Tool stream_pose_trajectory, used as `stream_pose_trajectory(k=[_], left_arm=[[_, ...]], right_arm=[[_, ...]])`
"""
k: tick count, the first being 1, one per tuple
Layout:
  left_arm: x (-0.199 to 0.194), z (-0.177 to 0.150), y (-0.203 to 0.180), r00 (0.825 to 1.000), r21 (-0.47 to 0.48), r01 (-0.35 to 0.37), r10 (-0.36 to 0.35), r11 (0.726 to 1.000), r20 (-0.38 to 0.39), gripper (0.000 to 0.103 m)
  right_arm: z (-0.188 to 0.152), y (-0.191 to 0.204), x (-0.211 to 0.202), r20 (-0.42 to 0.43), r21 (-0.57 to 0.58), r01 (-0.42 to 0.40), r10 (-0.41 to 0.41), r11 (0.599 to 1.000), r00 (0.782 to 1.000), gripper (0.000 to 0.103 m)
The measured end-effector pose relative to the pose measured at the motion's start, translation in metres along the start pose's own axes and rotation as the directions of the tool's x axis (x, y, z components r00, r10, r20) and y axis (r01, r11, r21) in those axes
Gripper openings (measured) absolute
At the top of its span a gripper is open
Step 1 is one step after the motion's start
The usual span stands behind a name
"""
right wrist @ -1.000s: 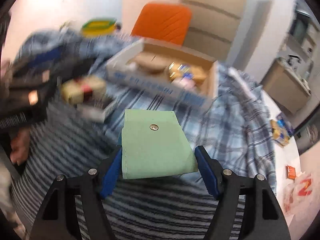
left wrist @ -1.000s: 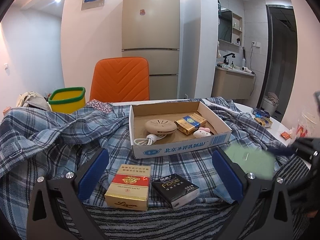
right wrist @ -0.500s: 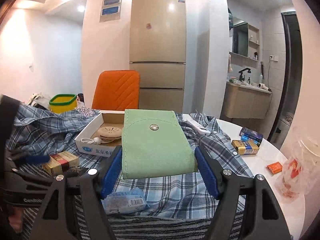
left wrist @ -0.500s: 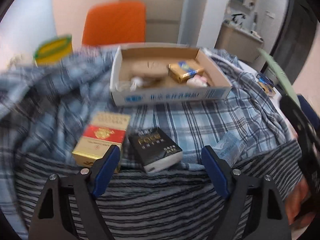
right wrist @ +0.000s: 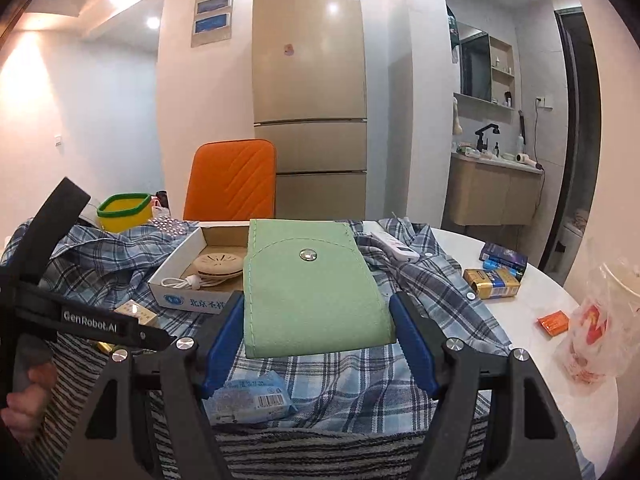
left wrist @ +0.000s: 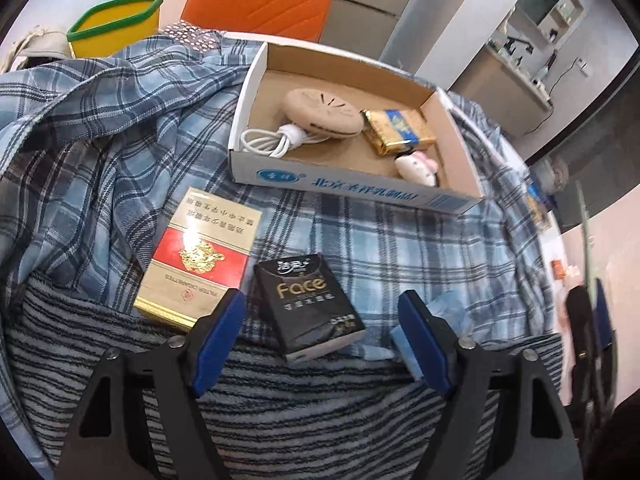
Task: Organize soft objects
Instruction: 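Grasp the black Face tissue pack with the left tool while the right tool lifts the pouch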
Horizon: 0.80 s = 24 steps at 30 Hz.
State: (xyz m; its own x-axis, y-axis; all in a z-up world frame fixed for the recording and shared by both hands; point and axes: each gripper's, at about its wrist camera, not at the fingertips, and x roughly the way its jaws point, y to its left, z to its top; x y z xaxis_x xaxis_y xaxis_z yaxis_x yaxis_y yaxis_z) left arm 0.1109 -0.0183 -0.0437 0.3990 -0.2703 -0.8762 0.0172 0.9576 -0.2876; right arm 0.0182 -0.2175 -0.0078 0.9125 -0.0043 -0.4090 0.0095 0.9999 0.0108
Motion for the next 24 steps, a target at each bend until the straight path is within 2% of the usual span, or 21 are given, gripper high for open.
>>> stream_pose_trajectory(k=[2, 5, 10, 13, 17, 24], left_arm=[[-0.003, 0.0, -0.001, 1.0, 0.003, 0.014, -0.014, 1.0, -0.004, 0.074], [-0.001, 0.002, -0.001, 1.0, -0.003, -0.013, 0.013, 1.0, -0.009, 0.071], [0.011, 0.001, 0.001, 0.999, -0.02, -0.009, 0.008, 1.0, -0.052, 0.071], [0.013, -0.002, -0.004, 0.999, -0.004, -0.025, 0.025, 1.0, -0.039, 0.071], [0.019, -0.001, 0.0, 0.998, -0.019, -0.051, 0.051, 0.999, -0.033, 0.071], [0.033, 0.006, -0.011, 0.989, 0.044, -0.146, 0.147, 0.988, -0.015, 0.071]], right_arm=[[0.0, 0.003, -0.002, 0.008, -0.011, 0.002, -0.002, 1.0, 1.0, 0.074], [0.0, 0.005, -0.003, 0.019, -0.02, 0.003, -0.003, 1.0, 1.0, 0.074], [0.0, 0.006, -0.003, 0.021, -0.02, 0.003, -0.002, 1.0, 1.0, 0.074], [-0.001, 0.007, -0.003, 0.018, -0.023, -0.003, 0.003, 1.0, 1.0, 0.074], [-0.001, 0.006, -0.004, 0.023, -0.018, 0.0, 0.0, 1.0, 1.0, 0.074], [-0.001, 0.005, 0.0, 0.011, -0.018, -0.003, 0.003, 1.0, 1.0, 0.074]])
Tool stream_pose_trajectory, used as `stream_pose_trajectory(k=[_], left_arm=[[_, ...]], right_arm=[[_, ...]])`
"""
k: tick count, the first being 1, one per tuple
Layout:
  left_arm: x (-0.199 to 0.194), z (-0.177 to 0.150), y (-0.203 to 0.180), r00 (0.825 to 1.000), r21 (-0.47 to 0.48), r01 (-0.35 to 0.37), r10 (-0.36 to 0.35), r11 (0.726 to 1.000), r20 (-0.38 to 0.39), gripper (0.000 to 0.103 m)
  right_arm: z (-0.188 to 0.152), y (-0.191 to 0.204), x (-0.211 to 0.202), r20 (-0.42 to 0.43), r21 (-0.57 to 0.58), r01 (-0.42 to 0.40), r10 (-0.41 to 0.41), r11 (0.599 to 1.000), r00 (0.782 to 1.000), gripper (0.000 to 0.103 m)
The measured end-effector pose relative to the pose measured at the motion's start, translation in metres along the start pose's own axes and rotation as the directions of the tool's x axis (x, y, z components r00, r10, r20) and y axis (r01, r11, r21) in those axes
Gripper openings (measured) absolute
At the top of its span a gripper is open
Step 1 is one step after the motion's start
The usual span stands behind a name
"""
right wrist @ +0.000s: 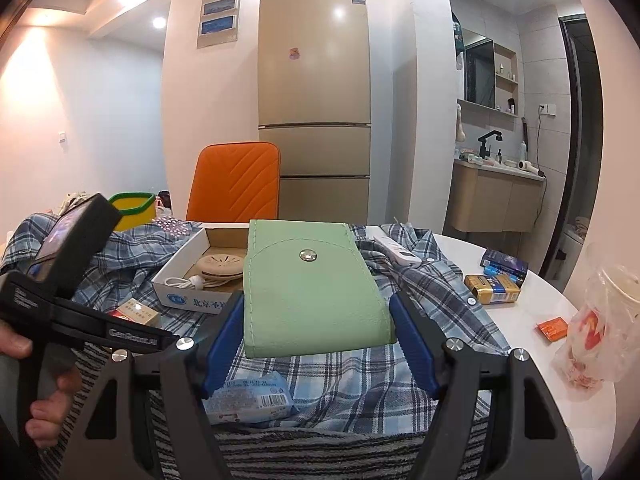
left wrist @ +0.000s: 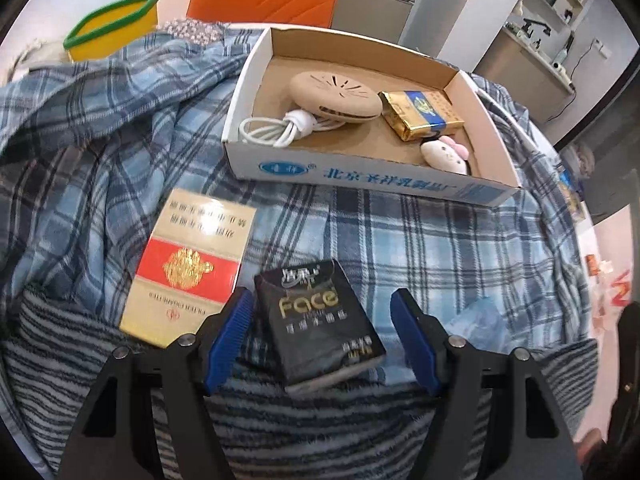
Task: Organize soft objects
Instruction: 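Grasp the black Face tissue pack with the left tool while the right tool lifts the pouch, then carry pouch and tissue pack over the box and open both tools to drop them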
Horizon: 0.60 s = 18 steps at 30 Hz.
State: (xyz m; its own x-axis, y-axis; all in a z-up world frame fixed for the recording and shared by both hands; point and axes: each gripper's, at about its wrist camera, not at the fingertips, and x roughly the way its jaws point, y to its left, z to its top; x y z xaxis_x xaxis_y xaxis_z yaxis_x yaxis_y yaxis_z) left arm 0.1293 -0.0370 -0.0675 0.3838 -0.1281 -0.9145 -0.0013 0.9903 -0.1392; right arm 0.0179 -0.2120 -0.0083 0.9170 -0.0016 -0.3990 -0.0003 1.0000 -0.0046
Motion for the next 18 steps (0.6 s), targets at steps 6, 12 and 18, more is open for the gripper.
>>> stream_pose_trajectory(k=[6, 12, 18], left_arm=[[0.005, 0.002, -0.002, 0.999, 0.027, -0.03, 0.031, 0.999, -0.014, 0.052], [-0.01, -0.007, -0.006, 0.998, 0.086, -0.046, 0.043, 0.995, 0.036, 0.045], [-0.049, -0.017, -0.01, 0.988, 0.148, -0.073, 0.051, 0.986, 0.147, 0.045]], right_arm=[[0.0, -0.002, 0.002, -0.009, 0.012, 0.0, 0.0, 1.0, 1.0, 0.074], [0.0, -0.003, 0.003, -0.013, 0.012, -0.003, 0.003, 1.0, 1.0, 0.074], [0.001, -0.004, 0.003, -0.016, 0.016, -0.005, 0.005, 1.0, 1.0, 0.074]])
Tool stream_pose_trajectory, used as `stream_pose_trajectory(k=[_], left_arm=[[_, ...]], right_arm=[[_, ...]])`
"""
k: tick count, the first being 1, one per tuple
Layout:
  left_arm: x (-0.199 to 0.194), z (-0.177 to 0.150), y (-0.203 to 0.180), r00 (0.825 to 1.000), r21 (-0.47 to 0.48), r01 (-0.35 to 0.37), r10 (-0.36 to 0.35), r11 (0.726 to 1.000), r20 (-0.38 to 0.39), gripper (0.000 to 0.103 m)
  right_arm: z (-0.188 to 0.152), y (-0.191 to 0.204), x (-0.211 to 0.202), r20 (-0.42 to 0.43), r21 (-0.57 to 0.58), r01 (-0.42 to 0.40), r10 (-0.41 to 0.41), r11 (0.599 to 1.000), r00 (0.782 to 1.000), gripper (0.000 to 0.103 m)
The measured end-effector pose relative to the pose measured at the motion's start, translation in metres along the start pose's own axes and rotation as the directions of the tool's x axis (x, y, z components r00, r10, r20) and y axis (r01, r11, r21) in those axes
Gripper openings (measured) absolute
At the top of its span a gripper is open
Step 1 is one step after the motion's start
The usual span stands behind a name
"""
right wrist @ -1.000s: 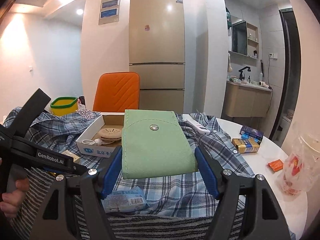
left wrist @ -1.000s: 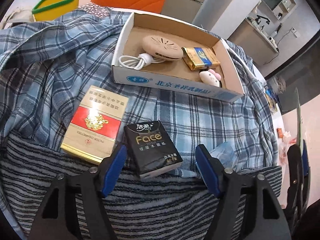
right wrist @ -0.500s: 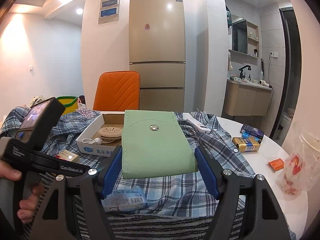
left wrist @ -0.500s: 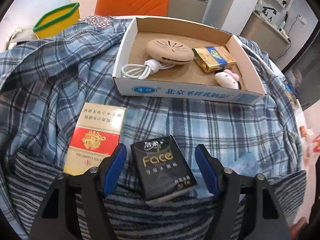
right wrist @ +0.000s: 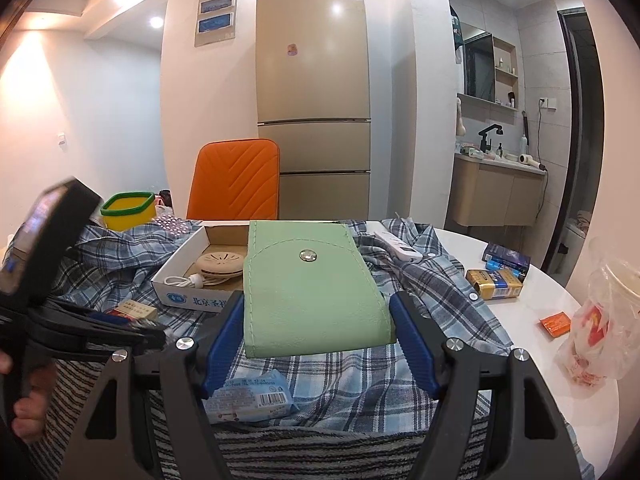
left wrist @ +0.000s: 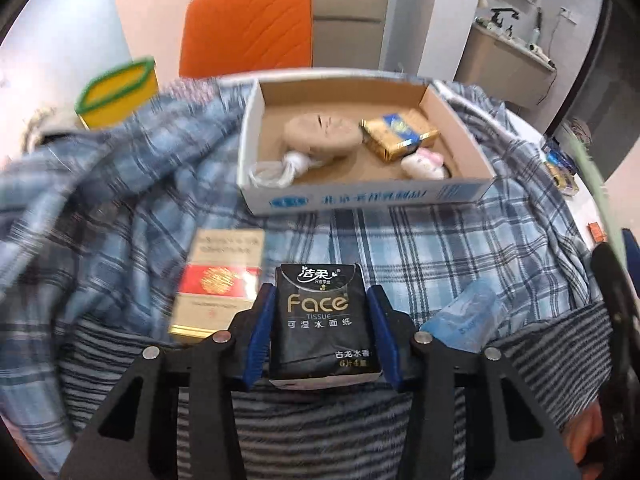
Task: Organize soft objects
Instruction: 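Carry pouch and tissue pack over the box and open both tools to drop them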
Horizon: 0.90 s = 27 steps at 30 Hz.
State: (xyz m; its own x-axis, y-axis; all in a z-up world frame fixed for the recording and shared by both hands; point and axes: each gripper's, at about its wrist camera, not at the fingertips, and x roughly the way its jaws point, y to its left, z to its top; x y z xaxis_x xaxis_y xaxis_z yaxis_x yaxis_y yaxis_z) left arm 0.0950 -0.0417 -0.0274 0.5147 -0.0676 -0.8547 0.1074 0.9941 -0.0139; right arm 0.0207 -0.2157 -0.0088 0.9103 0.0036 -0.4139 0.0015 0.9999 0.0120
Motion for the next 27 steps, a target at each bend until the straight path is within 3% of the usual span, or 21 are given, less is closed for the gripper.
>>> stream_pose_trajectory(k=[7, 12, 14, 17, 21, 23, 27], left_arm=[[-0.06, 0.011, 0.006, 0.984, 0.024, -0.016, 0.011, 1.0, 0.179, 0.045], [-0.085, 0.03, 0.002, 0.95, 0.022, -0.028, 0.02, 0.999, 0.311, 0.045], [-0.09, 0.038, 0.002, 0.938, 0.024, 0.0, -0.008, 1.0, 0.347, 0.045], [-0.096, 0.052, 0.001, 0.907, 0.033, 0.043, -0.053, 0.999, 0.418, 0.045], [-0.095, 0.071, 0.003, 0.855, 0.003, 0.063, -0.056, 0.998, 0.515, 0.045], [-0.091, 0.08, 0.001, 0.847, 0.027, 0.067, -0.071, 0.997, 0.526, 0.045], [-0.077, 0.092, -0.004, 0.802, 0.06, 0.048, -0.075, 0.997, 0.592, 0.045]], right_arm=[[0.02, -0.003, -0.012, 0.02, -0.004, -0.015, 0.015, 1.0, 1.0, 0.074], [0.05, 0.003, -0.018, 0.069, -0.023, 0.012, -0.011, 1.0, 0.998, 0.074], [0.066, 0.005, -0.022, 0.103, -0.017, 0.033, -0.031, 0.999, 0.994, 0.074], [0.088, 0.01, -0.025, 0.151, -0.014, 0.027, -0.025, 1.0, 0.988, 0.074], [0.112, 0.014, -0.01, 0.183, 0.017, 0.033, -0.036, 0.999, 0.983, 0.074], [0.12, 0.014, 0.005, 0.181, 0.049, 0.03, -0.039, 0.998, 0.983, 0.074], [0.128, 0.019, 0.038, 0.212, 0.079, 0.075, -0.09, 0.994, 0.973, 0.074]])
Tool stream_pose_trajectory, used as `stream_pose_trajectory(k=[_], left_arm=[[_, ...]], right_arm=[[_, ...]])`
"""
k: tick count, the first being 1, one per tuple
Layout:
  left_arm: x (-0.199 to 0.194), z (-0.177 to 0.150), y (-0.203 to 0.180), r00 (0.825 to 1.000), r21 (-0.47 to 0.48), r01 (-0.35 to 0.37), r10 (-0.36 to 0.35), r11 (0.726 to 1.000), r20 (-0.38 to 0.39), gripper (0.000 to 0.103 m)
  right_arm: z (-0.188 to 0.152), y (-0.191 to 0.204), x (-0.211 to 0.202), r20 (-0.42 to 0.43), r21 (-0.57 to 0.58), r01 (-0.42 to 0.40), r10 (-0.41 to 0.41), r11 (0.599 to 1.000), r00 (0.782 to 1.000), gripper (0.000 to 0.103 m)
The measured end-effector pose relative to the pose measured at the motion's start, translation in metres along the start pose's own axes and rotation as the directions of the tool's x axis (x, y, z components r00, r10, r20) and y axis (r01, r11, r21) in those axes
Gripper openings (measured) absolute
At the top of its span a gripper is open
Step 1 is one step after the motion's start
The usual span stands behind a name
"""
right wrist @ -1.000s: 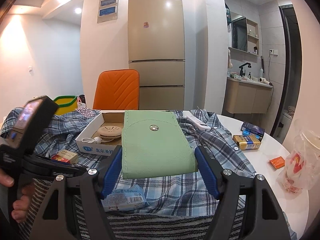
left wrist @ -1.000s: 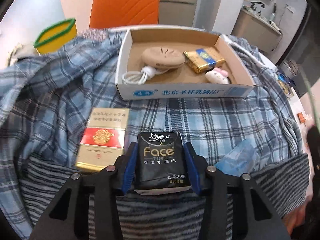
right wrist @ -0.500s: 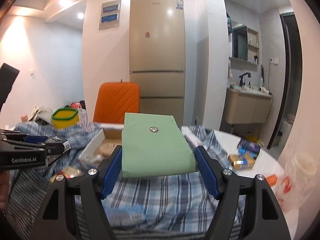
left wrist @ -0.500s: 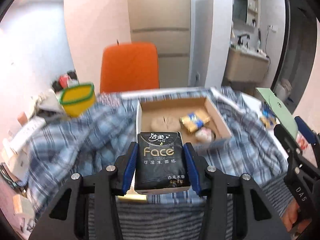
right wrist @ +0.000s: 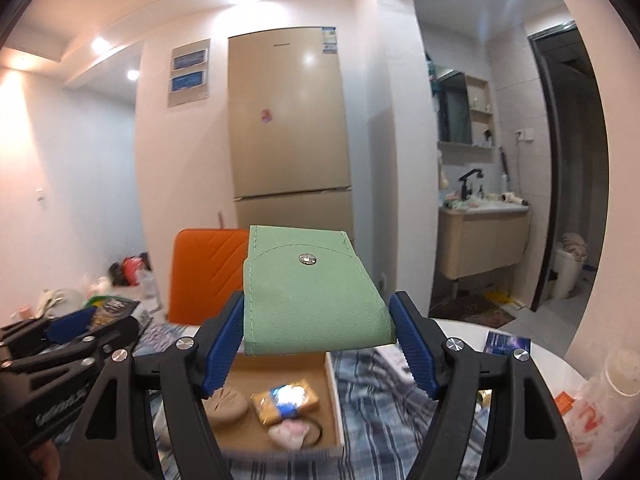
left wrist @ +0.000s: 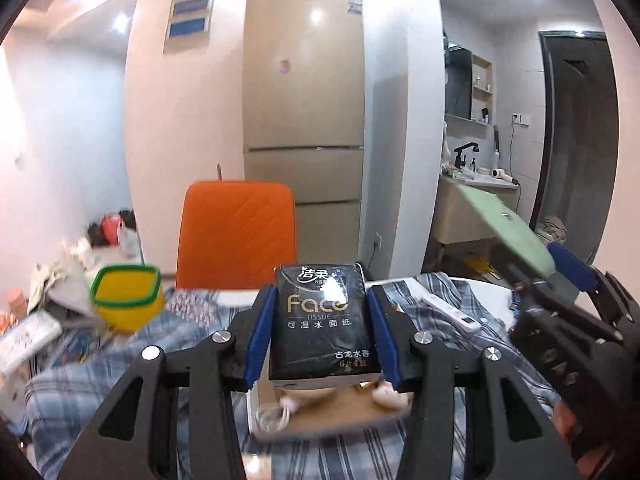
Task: Organize soft objects
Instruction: 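Carry pouch and tissue pack over the box and open both tools to drop them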
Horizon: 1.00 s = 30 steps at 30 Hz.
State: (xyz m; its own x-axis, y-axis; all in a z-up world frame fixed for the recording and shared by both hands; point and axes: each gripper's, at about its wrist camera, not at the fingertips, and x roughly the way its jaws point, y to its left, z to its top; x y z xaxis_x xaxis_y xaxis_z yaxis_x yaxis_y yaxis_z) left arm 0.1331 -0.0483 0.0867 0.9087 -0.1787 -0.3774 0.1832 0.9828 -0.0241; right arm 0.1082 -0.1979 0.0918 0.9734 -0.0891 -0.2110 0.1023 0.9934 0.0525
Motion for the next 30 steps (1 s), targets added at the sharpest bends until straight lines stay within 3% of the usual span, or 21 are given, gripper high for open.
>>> stream_pose_trajectory(k=[2, 8, 12, 15, 20, 23, 30], left_arm=[[0.011, -0.003, 0.005, 0.999, -0.023, 0.034, -0.034, 0.999, 0.018, 0.045], [0.044, -0.028, 0.024, 1.0, -0.041, 0.003, -0.002, 0.999, 0.021, 0.045], [0.055, -0.047, 0.039, 0.999, -0.099, 0.017, -0.02, 0.995, -0.027, 0.045], [0.055, -0.053, 0.036, 1.0, -0.054, -0.026, 0.026, 0.998, -0.013, 0.045], [0.066, -0.069, 0.032, 0.999, -0.009, -0.035, 0.035, 0.999, -0.029, 0.046], [0.071, -0.076, 0.028, 0.999, 0.017, 0.002, -0.001, 1.0, -0.049, 0.046], [0.071, -0.078, 0.031, 0.999, 0.011, 0.012, -0.012, 1.0, -0.041, 0.046]], right_arm=[[-0.004, 0.008, 0.015, 0.002, -0.028, 0.008, -0.008, 1.0, 1.0, 0.074], [-0.036, 0.02, 0.047, -0.027, -0.079, 0.032, -0.035, 0.996, 0.999, 0.074], [-0.057, 0.024, 0.067, -0.116, -0.094, -0.007, -0.004, 0.996, 0.993, 0.074], [-0.069, 0.025, 0.085, -0.171, -0.089, -0.033, 0.017, 0.995, 0.985, 0.074], [-0.084, 0.021, 0.106, -0.257, -0.071, -0.089, 0.068, 0.994, 0.964, 0.074], [-0.091, 0.02, 0.111, -0.282, -0.059, -0.098, 0.078, 0.993, 0.956, 0.074], [-0.096, 0.018, 0.115, -0.304, -0.059, -0.126, 0.103, 0.99, 0.947, 0.074]])
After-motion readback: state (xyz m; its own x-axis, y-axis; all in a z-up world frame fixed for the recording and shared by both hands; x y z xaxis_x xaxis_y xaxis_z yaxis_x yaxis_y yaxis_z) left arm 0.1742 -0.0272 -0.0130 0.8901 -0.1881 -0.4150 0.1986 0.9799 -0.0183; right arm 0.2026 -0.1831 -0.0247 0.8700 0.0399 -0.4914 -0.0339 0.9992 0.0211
